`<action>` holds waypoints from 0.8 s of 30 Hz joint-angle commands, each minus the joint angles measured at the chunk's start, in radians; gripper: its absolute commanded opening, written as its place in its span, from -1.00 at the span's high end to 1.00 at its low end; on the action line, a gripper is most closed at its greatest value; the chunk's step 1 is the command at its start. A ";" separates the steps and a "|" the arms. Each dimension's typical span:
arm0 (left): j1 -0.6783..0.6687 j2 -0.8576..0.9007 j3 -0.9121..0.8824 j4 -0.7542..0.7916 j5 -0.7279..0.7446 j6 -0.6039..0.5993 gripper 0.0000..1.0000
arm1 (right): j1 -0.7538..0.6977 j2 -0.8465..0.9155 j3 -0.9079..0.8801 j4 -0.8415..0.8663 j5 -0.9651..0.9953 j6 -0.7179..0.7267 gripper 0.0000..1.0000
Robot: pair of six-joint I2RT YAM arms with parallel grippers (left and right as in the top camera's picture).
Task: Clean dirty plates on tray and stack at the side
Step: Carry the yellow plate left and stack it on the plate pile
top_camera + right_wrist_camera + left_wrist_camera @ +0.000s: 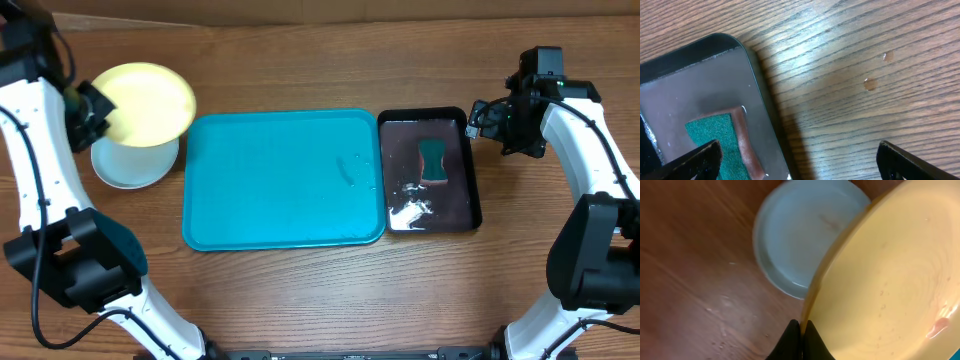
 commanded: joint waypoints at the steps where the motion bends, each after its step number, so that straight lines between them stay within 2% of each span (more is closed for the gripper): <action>1: 0.031 0.010 0.005 0.021 -0.165 -0.034 0.91 | 0.003 -0.019 0.013 0.005 -0.002 0.007 -1.00; 6: 0.056 0.010 -0.060 0.085 -0.190 -0.035 0.92 | 0.003 -0.019 0.013 0.005 -0.002 0.007 -1.00; 14: 0.058 0.010 -0.257 0.277 -0.193 -0.032 0.91 | 0.003 -0.019 0.013 0.005 -0.002 0.007 -1.00; 20: 0.059 0.010 -0.308 0.326 -0.193 -0.030 0.92 | 0.003 -0.019 0.013 0.005 -0.002 0.007 -1.00; 21: 0.059 0.010 -0.308 0.329 -0.192 -0.030 0.87 | 0.003 -0.019 0.013 0.005 -0.002 0.007 -1.00; 22: 0.059 0.010 -0.308 0.333 -0.187 -0.030 0.72 | 0.003 -0.019 0.013 0.005 -0.002 0.007 -1.00; 24: 0.059 0.010 -0.308 0.334 -0.163 -0.021 0.33 | 0.003 -0.019 0.013 0.005 -0.002 0.007 -1.00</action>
